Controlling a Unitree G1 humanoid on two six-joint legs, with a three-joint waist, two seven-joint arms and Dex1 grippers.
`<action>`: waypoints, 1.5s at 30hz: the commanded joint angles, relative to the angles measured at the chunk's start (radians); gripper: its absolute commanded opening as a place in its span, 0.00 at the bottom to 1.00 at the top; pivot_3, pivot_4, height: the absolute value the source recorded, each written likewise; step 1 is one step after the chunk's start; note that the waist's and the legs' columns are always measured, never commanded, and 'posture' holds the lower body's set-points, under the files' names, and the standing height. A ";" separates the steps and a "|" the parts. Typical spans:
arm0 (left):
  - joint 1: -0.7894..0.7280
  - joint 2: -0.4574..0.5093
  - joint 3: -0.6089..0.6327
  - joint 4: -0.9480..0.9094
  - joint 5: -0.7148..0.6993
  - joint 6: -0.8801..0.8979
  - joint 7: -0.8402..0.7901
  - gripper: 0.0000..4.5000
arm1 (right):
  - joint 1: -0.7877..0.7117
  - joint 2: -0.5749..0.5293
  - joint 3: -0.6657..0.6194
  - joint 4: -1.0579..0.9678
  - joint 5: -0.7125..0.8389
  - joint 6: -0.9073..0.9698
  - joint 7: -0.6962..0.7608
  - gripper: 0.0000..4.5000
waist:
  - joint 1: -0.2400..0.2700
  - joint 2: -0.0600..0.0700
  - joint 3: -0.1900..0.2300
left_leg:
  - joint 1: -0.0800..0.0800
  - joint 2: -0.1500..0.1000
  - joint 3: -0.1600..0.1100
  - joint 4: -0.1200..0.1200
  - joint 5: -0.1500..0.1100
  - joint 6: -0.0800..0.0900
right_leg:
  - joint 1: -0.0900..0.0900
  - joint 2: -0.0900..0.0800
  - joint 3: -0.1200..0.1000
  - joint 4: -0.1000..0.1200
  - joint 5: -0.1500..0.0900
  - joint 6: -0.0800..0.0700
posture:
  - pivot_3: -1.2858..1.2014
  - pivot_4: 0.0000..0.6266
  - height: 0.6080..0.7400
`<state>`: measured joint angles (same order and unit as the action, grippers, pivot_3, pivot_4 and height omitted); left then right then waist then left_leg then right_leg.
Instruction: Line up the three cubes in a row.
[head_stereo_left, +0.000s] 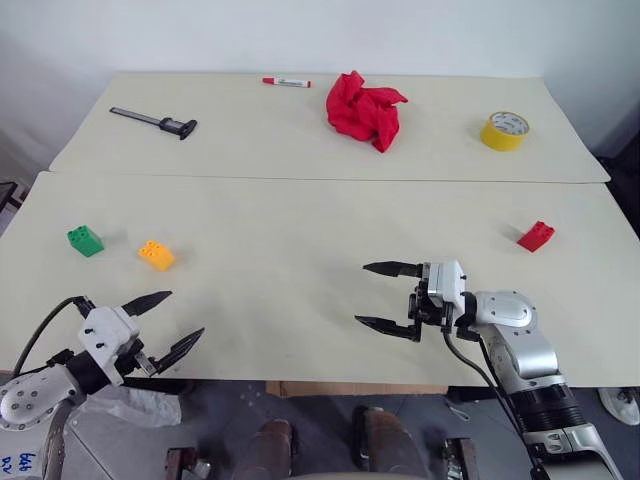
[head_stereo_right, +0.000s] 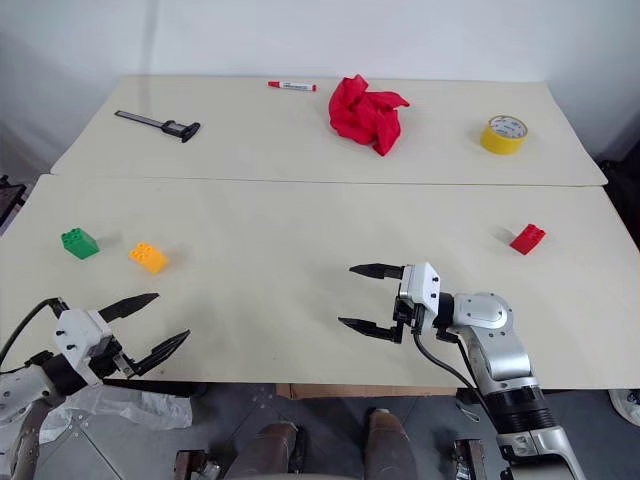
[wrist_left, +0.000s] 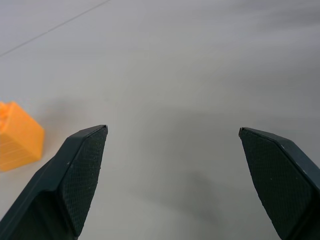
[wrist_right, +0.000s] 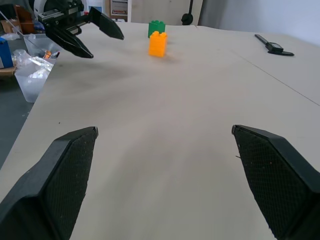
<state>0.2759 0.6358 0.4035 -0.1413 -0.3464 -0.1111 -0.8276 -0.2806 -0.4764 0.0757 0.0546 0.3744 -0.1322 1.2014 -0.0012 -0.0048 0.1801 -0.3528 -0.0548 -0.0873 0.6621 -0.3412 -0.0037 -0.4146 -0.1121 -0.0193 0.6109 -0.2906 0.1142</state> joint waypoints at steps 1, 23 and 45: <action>-0.019 -0.004 0.004 -0.029 0.002 0.017 0.038 1.00 | -0.015 0.014 -0.012 -0.016 0.009 -0.017 -0.020 1.00 | 0.000 0.000 0.000 | 0.000 0.000 0.000 0.000 0.000 0.000 | 0.000 0.000 0.000 0.000 0.000 0.000 | 0.52 0.24 1.00; -0.444 -0.113 -0.418 -0.121 -0.019 0.239 0.017 1.00 | 0.405 0.026 -0.701 -0.026 -0.033 -0.032 -0.726 1.00 | 0.002 0.003 -0.002 | 0.005 0.000 0.013 -0.002 -0.001 0.003 | 0.001 0.008 0.003 0.000 0.001 0.003 | 0.52 0.24 1.00; -0.393 -0.111 -0.447 -0.179 0.009 0.227 -0.012 1.00 | -0.249 -0.022 -0.497 0.216 -0.152 0.488 -1.202 1.00 | 0.002 0.004 -0.002 | 0.007 0.008 0.022 -0.003 -0.004 0.002 | -0.003 0.014 0.022 0.000 0.002 0.002 | 0.52 0.24 1.00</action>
<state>-0.1165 0.5219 -0.0513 -0.2759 -0.3388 0.1305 -0.8428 -0.5115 -0.4972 -0.4191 0.2433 0.2575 0.4046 0.0426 0.0004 -0.0006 0.1784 -0.3504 -0.0476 -0.0656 0.6606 -0.3453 -0.0008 -0.4212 -0.0983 0.0028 0.6119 -0.2885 0.1169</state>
